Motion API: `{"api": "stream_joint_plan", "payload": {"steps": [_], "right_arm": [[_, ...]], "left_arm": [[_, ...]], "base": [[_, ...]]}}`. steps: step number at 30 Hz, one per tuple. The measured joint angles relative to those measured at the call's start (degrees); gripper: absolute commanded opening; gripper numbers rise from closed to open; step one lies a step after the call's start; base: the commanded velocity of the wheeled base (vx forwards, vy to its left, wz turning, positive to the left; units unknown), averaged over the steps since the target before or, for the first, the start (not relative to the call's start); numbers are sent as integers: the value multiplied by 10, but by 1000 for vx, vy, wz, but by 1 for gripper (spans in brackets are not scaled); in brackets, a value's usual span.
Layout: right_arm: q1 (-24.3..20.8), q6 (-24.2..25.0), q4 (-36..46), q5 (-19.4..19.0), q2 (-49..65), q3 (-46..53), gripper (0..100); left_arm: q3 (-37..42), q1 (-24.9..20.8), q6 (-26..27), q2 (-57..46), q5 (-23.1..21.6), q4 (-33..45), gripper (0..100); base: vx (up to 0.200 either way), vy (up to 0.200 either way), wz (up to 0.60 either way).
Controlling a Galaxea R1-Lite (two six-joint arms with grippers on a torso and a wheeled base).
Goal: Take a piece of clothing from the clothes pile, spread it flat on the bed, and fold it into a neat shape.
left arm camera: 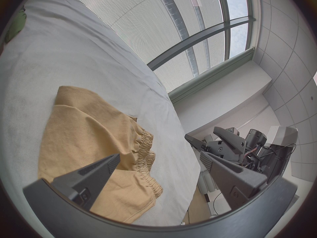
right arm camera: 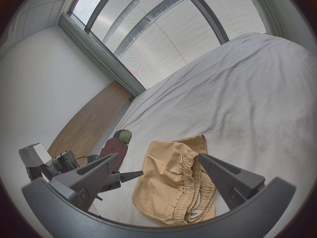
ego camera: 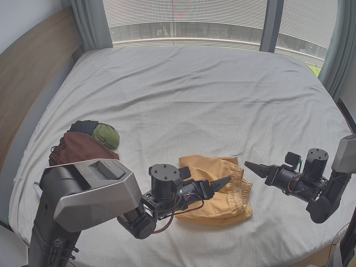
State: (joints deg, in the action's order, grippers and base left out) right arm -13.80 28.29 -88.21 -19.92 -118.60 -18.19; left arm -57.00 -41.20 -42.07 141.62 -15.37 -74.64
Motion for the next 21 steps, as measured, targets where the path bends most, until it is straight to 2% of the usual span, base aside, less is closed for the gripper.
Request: {"api": "stream_joint_plan", "payload": {"steps": [12,21], "right_arm": [[-11,0,0,0,-9,4,100],[-24,1,0,3,-12,6,100]], "left_arm": [[111,60,24,-83,-10,-12,100],[207,153,31,-178,-52,-40,100]], "base": [[0,0,0],[0,0,0]]}}
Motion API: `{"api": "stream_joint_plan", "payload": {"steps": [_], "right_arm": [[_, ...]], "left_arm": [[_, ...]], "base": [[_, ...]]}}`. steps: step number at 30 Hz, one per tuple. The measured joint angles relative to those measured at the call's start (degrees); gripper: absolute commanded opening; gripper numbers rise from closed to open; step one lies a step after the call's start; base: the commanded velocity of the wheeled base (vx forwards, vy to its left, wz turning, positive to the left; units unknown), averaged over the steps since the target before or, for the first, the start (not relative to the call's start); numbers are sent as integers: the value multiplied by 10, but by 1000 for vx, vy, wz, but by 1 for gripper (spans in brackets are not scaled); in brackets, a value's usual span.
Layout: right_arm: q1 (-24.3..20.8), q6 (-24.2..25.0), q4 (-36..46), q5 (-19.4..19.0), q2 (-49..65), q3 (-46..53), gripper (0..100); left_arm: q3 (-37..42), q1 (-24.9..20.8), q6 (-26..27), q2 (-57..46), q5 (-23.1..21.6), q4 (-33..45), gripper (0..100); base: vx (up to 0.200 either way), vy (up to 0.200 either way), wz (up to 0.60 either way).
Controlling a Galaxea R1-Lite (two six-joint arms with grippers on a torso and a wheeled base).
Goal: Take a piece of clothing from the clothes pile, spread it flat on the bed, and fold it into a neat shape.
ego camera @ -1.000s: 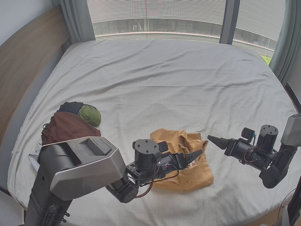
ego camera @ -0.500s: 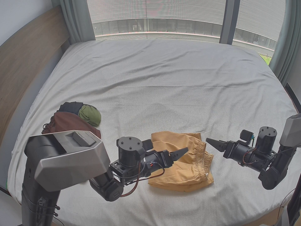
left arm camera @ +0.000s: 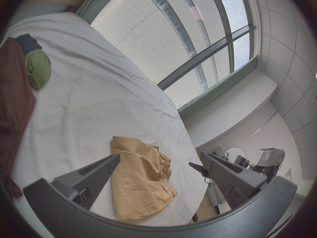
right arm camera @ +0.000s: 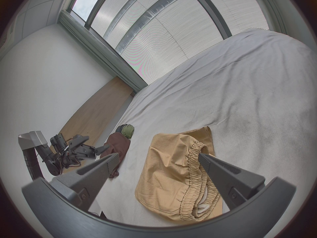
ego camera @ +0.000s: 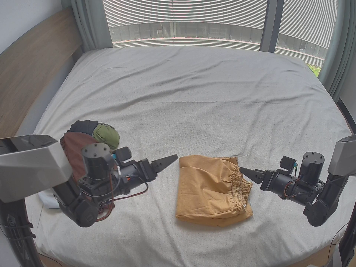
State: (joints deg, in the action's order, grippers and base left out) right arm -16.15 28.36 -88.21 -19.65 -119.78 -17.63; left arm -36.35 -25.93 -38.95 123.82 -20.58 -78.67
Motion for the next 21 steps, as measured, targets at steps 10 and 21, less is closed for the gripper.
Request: {"api": "stream_joint_plan", "payload": {"steps": [10,21], "right_arm": [[-17,-1,0,1,-3,6,100],[-22,-2,0,2,-10,12,100]], "left_arm": [[107,117,79,-66,-73,-56,100],[190,170,276,-91,-82,-78,100]], "base": [[0,0,0],[0,0,0]]}}
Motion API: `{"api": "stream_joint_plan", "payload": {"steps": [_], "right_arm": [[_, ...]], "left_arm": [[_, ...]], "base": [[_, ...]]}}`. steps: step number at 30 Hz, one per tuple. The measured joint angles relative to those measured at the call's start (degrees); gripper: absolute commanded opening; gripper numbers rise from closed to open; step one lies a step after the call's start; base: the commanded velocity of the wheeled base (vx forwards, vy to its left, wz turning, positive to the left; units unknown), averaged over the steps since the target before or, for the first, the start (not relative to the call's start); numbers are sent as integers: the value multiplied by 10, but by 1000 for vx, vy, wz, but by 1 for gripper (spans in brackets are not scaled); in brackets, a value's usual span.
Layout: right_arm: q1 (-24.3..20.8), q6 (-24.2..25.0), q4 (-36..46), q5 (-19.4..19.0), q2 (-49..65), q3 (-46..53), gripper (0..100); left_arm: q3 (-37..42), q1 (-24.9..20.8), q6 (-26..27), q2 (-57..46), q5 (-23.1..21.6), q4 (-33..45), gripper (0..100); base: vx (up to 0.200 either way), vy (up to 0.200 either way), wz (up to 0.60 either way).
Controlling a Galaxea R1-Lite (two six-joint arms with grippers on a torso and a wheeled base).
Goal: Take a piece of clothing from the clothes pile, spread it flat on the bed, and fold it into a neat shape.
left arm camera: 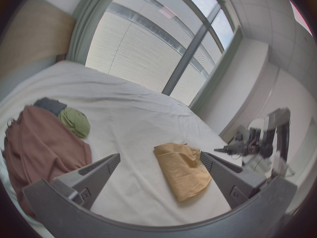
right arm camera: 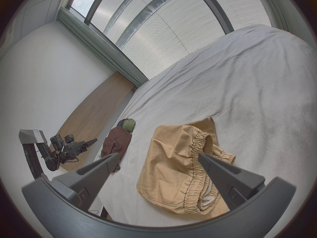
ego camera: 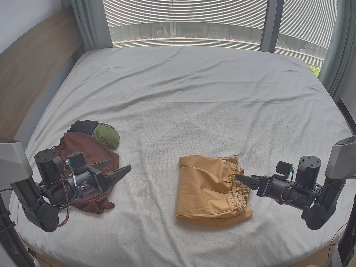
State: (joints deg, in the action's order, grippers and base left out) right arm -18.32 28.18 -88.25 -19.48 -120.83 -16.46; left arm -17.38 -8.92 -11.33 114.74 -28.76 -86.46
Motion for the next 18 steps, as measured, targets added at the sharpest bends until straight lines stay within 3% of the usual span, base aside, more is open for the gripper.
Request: {"api": "stream_joint_plan", "payload": {"steps": [3,5,7,18], "right_arm": [[0,0,0,0,-3,1,100],[3,1,0,1,-16,3,100],[4,1,0,1,-26,4,100],[15,-5,3,3,-73,24,100]], "left_arm": [[10,5,51,4,0,-6,100],[30,19,157,17,0,-15,100],[38,24,187,24,0,-18,100],[60,38,208,55,0,-24,100]], "base": [[0,0,0],[0,0,0],[0,0,0],[0,0,0]]}}
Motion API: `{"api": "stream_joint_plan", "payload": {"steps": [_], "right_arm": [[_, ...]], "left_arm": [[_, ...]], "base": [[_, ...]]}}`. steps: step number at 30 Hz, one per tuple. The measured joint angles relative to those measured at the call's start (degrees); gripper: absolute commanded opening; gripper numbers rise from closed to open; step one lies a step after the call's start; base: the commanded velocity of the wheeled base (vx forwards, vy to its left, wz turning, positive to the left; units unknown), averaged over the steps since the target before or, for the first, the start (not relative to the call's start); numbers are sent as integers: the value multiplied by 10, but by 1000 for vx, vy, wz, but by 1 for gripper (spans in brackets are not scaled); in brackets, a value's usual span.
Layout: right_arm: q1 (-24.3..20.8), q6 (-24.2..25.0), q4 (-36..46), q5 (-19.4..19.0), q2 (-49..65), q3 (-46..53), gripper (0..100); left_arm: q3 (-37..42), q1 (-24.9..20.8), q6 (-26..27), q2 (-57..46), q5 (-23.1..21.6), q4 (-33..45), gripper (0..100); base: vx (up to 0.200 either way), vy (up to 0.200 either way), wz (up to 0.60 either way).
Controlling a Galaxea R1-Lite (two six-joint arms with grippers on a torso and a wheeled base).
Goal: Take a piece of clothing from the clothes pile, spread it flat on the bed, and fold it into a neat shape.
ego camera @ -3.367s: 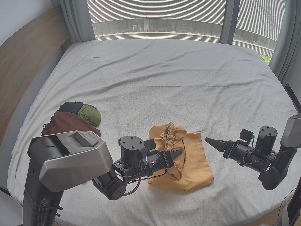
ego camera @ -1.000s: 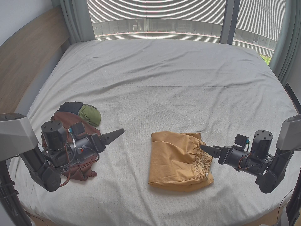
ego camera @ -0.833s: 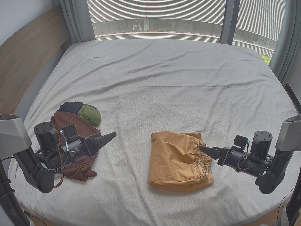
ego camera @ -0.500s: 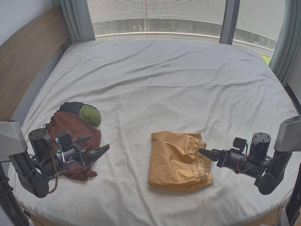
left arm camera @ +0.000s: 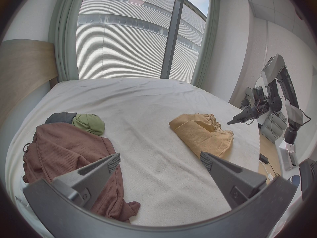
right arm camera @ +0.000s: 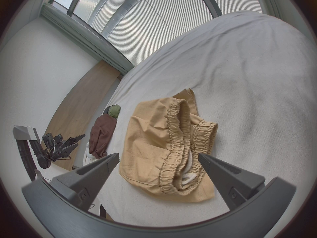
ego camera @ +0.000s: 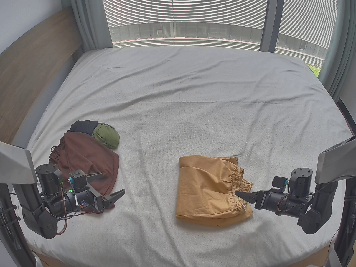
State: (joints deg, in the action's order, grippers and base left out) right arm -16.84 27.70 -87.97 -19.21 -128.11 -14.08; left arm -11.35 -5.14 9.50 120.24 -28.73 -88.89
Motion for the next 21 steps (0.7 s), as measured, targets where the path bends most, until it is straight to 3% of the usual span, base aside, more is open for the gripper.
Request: {"api": "stream_joint_plan", "payload": {"steps": [21], "right_arm": [[33,-9,-3,1,-105,-10,100]], "left_arm": [[4,-1,0,25,-1,0,100]], "base": [[0,0,0]]}}
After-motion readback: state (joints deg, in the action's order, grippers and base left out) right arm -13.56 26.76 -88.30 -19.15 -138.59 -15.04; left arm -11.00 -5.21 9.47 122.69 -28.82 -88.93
